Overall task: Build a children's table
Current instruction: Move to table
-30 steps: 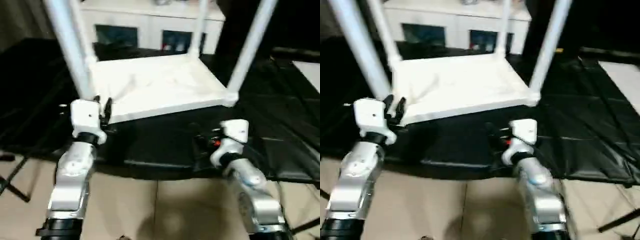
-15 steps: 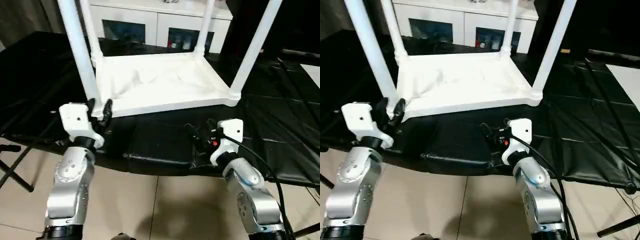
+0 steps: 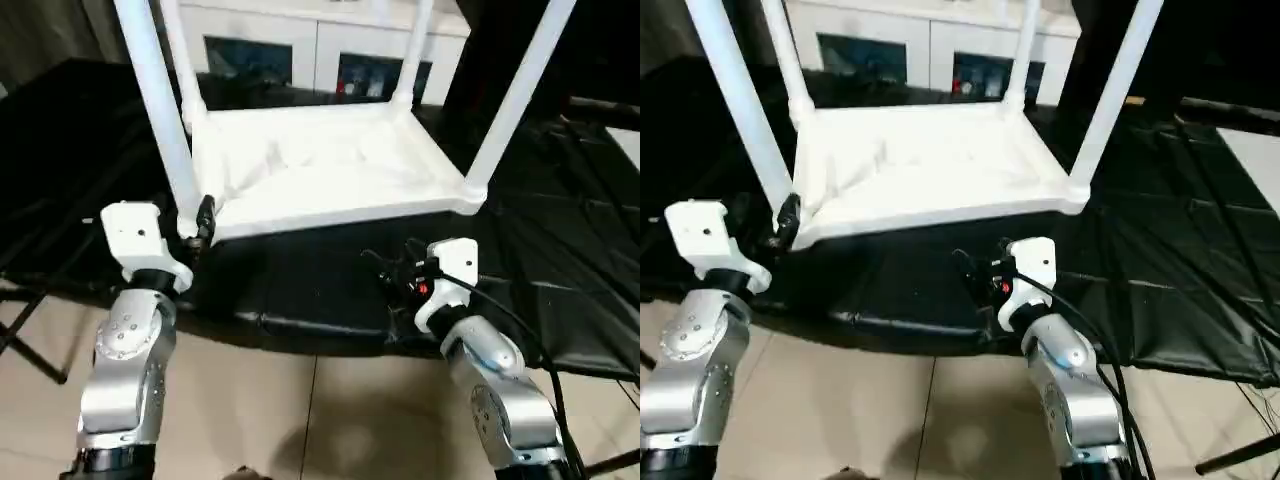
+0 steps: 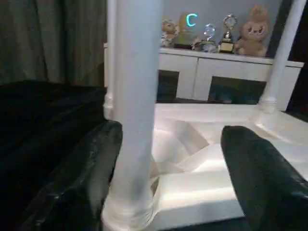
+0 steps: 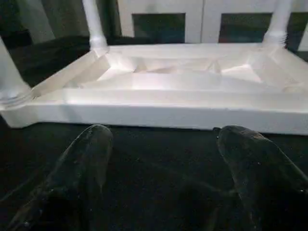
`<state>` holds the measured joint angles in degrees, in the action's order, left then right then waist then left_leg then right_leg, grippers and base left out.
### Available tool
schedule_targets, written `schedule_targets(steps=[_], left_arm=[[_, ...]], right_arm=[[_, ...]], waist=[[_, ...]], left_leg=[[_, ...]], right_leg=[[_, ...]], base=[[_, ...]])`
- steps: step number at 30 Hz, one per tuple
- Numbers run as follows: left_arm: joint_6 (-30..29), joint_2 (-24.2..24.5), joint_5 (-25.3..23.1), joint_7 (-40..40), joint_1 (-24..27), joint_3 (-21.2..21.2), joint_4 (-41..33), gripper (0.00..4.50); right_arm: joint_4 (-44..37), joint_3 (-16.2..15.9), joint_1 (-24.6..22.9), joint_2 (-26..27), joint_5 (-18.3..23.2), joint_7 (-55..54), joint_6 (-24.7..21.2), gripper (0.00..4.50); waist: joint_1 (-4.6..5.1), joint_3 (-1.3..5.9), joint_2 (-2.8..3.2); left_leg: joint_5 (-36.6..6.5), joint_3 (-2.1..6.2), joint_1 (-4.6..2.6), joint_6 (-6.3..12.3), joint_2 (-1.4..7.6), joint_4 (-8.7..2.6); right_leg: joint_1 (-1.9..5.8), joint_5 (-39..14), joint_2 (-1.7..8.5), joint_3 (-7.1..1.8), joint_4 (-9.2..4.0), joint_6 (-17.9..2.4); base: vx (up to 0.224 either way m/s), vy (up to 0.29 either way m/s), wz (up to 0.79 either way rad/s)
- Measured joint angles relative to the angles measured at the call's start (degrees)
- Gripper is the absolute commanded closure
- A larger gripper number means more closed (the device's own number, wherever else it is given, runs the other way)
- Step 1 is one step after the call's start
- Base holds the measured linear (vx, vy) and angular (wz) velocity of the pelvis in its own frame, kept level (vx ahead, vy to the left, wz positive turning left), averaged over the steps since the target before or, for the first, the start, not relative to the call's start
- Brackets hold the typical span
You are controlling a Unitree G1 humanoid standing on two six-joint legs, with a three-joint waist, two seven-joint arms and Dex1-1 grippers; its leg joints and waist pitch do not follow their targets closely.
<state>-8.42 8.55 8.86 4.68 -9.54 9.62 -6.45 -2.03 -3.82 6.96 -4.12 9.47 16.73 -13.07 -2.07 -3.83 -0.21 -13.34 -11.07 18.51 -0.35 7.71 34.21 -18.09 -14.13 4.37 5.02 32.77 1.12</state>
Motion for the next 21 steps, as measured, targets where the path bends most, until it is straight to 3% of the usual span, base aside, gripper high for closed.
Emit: schedule_targets(steps=[2, 4, 5, 7, 10, 11, 12, 13, 14, 15, 16, 17, 18, 19, 20, 21], left_arm=[[0.0, 0.0, 0.0, 0.0, -0.1, 0.2, 0.0, 0.28], [-0.1, 0.0, 0.1, 0.0, -0.1, 0.2, 0.0, 0.15], [-0.3, -0.1, 0.2, 0.0, -0.1, 0.1, 0.0, 0.08], [-0.4, -0.2, 0.2, 0.0, -0.4, -0.3, 0.0, 0.06], [-0.4, -0.3, 0.3, -0.4, -1.2, -0.3, 0.0, 0.03], [-0.4, -0.3, 0.4, -0.5, -1.3, -0.3, 0.0, 0.03], [-0.5, -0.2, 0.4, -0.9, -1.3, 0.6, 0.0, 0.03], [-0.4, -0.2, 0.5, -1.4, -1.3, 1.9, 0.3, 0.03], [-0.1, -0.3, 1.2, -1.3, -1.3, 3.1, 0.3, 0.03], [0.2, -0.2, 2.4, -0.5, -1.3, 3.2, 0.0, 0.03], [0.2, -0.5, 3.7, 0.6, -1.5, 2.9, -0.3, 0.03], [0.1, -2.4, 5.3, 2.5, -1.9, 1.5, -0.5, 0.03], [0.0, -3.5, 6.4, 4.5, -1.5, -1.4, -0.8, 0.03], [-0.1, -3.5, 7.2, 6.4, -0.9, -3.6, -1.3, 0.03], [-0.2, -3.2, 7.7, 8.5, -0.8, -5.2, -2.0, 0.03], [-0.2, -3.2, 8.2, 9.4, -0.5, -5.7, -3.0, 0.03]], right_arm=[[0.0, 0.0, 0.0, 0.0, 0.0, 0.0, 0.0, 0.66], [0.0, 0.0, 0.0, 0.0, 0.1, 0.1, 0.0, 0.66], [0.0, 0.1, 0.0, -0.1, 0.1, 0.1, 0.0, 0.66], [0.0, 0.3, 0.0, -0.5, 0.1, 0.1, 0.0, 0.66], [0.0, 0.9, 0.0, -0.6, 0.1, 0.1, 0.0, 0.66], [0.1, 0.9, 0.2, -0.3, 0.2, 0.1, -0.1, 0.66], [0.1, 0.3, 0.9, 0.4, 0.3, 0.4, -0.2, 0.66], [0.1, -0.3, 1.5, 0.8, 0.7, 0.7, -0.2, 0.66], [0.0, -0.6, 1.7, 0.9, 1.3, 0.8, -0.2, 0.66], [-0.1, -0.5, 1.5, 0.7, 1.5, 0.9, -0.2, 0.66], [-0.1, -0.2, 1.3, 0.4, 1.5, 0.9, -0.2, 0.66], [-0.1, 0.9, 0.3, -0.4, 1.6, 0.9, -0.1, 0.66], [0.3, 2.1, -0.5, -1.4, 1.6, 0.8, -0.2, 0.66], [0.5, 2.7, -0.6, -1.5, 1.6, 0.7, -0.2, 0.66], [0.4, 2.8, -0.2, -1.3, 1.6, 0.7, -0.1, 0.66], [0.3, 2.6, 0.1, -0.9, 1.6, 0.7, 0.0, 0.66]], waist=[[1.01, -0.36, 0.03], [1.98, -0.39, -0.14], [2.21, -0.35, -0.23], [2.36, -0.23, -0.29], [1.32, 0.1, -0.21], [1.47, 0.42, -0.07], [1.94, 0.55, -0.21], [2.47, 0.72, -0.47], [2.81, 1.0, -0.92], [3.23, 1.56, -1.72], [3.5, 2.21, -3.37], [3.67, 2.04, -3.96], [3.19, 2.0, -3.94], [2.78, 1.93, -3.94], [1.71, 1.97, -3.71], [0.89, 1.97, -2.84]], left_leg=[[-0.6, 0.13, -1.01, -0.28, 0.31, -0.01], [-1.0, 0.32, -1.35, -0.5, 0.29, -0.03], [-1.2, 0.32, -1.4, -0.56, 0.26, -0.03], [-1.6, 0.25, -1.32, -0.53, 0.2, 0.0], [-2.7, 0.4, -1.46, 0.08, 0.12, 0.03], [-3.3, 0.76, -1.93, 0.11, 0.0, -0.02], [-3.8, 1.55, -2.29, 0.12, -0.6, -0.02], [-4.4, 2.53, -2.77, 0.19, -1.27, 0.06], [-5.2, 3.94, -3.5, 0.16, -2.11, 0.08], [-5.9, 4.84, -3.74, 0.55, -3.09, 0.21], [-6.3, 4.91, -3.43, 0.63, -4.63, 1.37], [-7.4, 5.27, -2.46, 2.14, -5.23, 5.42], [-6.5, 6.03, -1.11, 3.99, -4.86, 8.25], [-4.8, 6.24, 0.31, 3.9, -4.57, 8.98], [-2.6, 6.34, 1.93, 1.73, -3.45, 6.35], [-1.8, 6.58, 2.99, -0.01, -2.02, 3.85]], right_leg=[[1.16, -0.7, 0.03, 0.69, -0.37, -0.1], [1.53, -0.7, 0.03, 0.73, -0.61, -0.1], [2.07, -0.7, 0.03, 0.65, -0.78, -0.1], [2.34, -0.7, 0.02, 0.47, -0.9, -0.1], [2.79, -0.7, -0.15, 0.49, -1.44, -0.2], [2.27, -1.4, -0.22, 0.55, -0.86, -0.8], [1.23, -2.1, -0.13, 0.39, 1.7, -1.9], [-0.65, -2.5, 0.35, -0.02, 5.19, -1.5], [-3.99, -2.8, 0.5, -0.72, 9.1, -0.1], [-6.35, -2.1, 0.78, -1.73, 8.8, 0.2], [-7.07, 0.1, 1.81, -3.49, 4.99, -0.5], [-7.01, 0.5, 1.74, -5.63, 6.68, 0.7], [-6.19, 0.1, 1.21, -6.66, 6.54, 0.7], [-5.53, 0.2, 0.61, -7.52, 6.14, 0.9], [-5.34, 0.3, -0.26, -7.36, 6.06, 0.8], [-5.23, 0.3, -1.42, -6.75, 6.09, 0.8]], base=[[0.079, 0.015, -0.12], [0.09, 0.007, -0.15], [0.119, -0.001, -0.1], [0.136, -0.002, -0.06], [0.175, -0.005, 0.08], [0.265, -0.009, 0.07], [0.286, -0.055, -0.04], [0.286, -0.055, -0.04], [0.204, -0.127, -0.26], [0.015, -0.1, -0.31], [0.015, -0.1, -0.31], [0.0, 0.0, 0.0], [0.108, 0.003, 0.25], [0.108, 0.003, 0.25], [0.0, 0.0, 0.0], [-0.183, -0.018, -0.16]])
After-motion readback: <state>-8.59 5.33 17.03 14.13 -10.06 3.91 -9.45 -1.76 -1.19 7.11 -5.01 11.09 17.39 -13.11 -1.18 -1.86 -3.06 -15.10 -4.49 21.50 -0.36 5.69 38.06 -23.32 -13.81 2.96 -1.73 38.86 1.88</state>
